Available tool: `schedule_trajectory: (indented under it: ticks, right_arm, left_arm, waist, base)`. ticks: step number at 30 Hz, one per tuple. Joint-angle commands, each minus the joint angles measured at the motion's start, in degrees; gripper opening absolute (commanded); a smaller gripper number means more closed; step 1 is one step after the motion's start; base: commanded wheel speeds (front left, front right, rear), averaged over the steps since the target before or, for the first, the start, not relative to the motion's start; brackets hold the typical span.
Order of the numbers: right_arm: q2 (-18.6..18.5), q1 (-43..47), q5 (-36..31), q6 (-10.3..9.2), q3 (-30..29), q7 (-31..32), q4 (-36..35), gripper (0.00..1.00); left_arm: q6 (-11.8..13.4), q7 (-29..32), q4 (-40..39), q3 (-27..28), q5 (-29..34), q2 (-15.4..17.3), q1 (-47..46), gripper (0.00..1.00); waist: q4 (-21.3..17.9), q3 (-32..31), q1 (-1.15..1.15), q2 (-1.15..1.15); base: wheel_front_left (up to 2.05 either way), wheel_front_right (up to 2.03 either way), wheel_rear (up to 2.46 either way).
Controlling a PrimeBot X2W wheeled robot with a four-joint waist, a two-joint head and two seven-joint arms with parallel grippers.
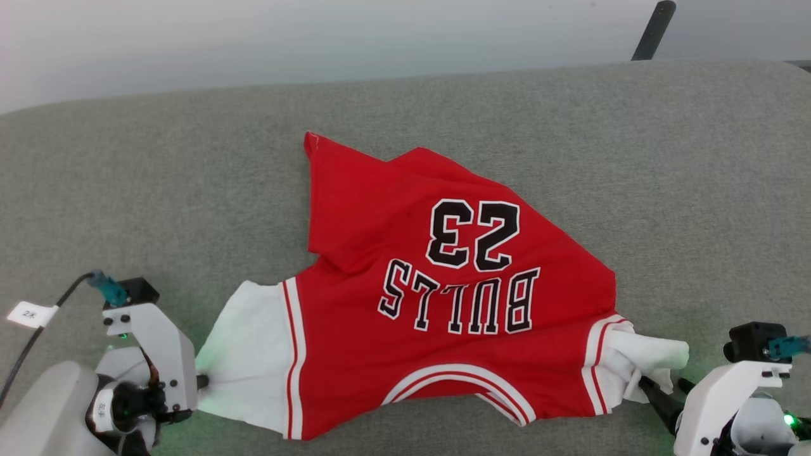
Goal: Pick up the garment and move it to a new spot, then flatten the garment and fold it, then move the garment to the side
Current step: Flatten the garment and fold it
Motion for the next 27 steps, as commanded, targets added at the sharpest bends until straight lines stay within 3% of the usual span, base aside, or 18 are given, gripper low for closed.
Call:
schedule_trajectory:
  ticks: [1,7,17,27]
  right_arm:
    - [0.03,-0.94,0.59,-0.02,0.31,0.89,2.29,0.00]
    - [-0.65,-3.56,2.56,0.01,0.56,2.71,4.84,0.00]
    - [-5.60,-8.49,6.82,0.00,0.29,8.53,-0.05,0.00]
    - [-9.35,-24.40,5.63,0.00,3.60,13.72,-4.21,0.00]
  left_arm:
    - [-0.11,-1.00,1.69,-1.15,0.38,-1.79,0.60,0.00]
    - [-0.92,-0.91,2.83,-1.73,0.36,-2.26,0.19,0.00]
    - [-2.10,2.48,-0.01,-2.73,0.95,-1.41,-4.96,0.00]
    - [-3.69,4.79,-1.18,-3.98,3.19,-3.52,-19.71,0.00]
  waist:
    - [0.35,0.26,0.00,0.00]
    - [0.86,-0.48,0.00,0.00]
    - [1.84,-5.54,0.00,0.00]
    - [3.73,-12.00,0.00,0.00]
  base:
    - [0.00,0.00,0.00]
    - [0.00,0.00,0.00]
    - [0.00,0.00,0.00]
    - [0.00,0.00,0.00]
